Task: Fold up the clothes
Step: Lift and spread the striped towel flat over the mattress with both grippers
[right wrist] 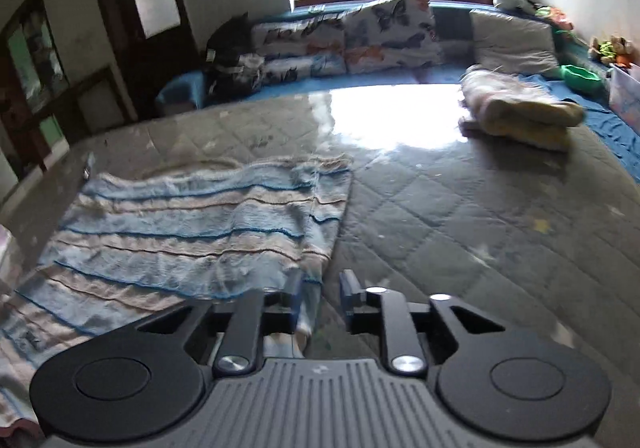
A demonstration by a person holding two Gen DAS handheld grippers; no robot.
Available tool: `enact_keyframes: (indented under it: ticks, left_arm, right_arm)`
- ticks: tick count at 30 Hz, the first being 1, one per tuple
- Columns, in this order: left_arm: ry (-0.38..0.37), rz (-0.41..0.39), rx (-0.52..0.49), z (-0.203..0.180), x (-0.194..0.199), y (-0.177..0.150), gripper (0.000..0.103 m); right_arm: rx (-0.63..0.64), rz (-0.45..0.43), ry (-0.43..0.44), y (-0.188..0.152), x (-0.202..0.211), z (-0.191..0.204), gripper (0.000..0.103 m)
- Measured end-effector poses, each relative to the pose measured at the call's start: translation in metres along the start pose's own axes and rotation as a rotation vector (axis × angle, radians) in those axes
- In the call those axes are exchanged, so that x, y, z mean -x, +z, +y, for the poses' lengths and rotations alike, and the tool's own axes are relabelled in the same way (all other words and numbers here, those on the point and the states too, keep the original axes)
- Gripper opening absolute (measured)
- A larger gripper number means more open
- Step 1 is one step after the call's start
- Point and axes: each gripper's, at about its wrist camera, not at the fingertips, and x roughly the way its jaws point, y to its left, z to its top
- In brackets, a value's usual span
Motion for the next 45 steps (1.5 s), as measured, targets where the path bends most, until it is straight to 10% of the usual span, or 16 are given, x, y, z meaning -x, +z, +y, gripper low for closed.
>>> enact_keyframes:
  ticks: [18,30,36,45]
  left_arm:
    - [-0.303,-0.143,-0.286,-0.170,-0.086,0.107,0.047]
    - [-0.361,-0.123,-0.211,-0.217,-0.147,0.137,0.032]
    - [-0.618,-0.058,-0.274,-0.222,-0.143,0.123,0.036]
    - [-0.514,-0.141,-0.223,-0.200,-0.139,0.128,0.035]
  right_arm:
    - [0.143,0.035,-0.147,0.013,-0.045,0.016,0.003]
    - [0.147,0.042,-0.147,0.015,-0.045,0.013,0.008]
    - [0.150,0.037,-0.143,0.013,-0.046,0.012,0.008]
    - [0.149,0.034,-0.141,0.012,-0.046,0.012,0.011]
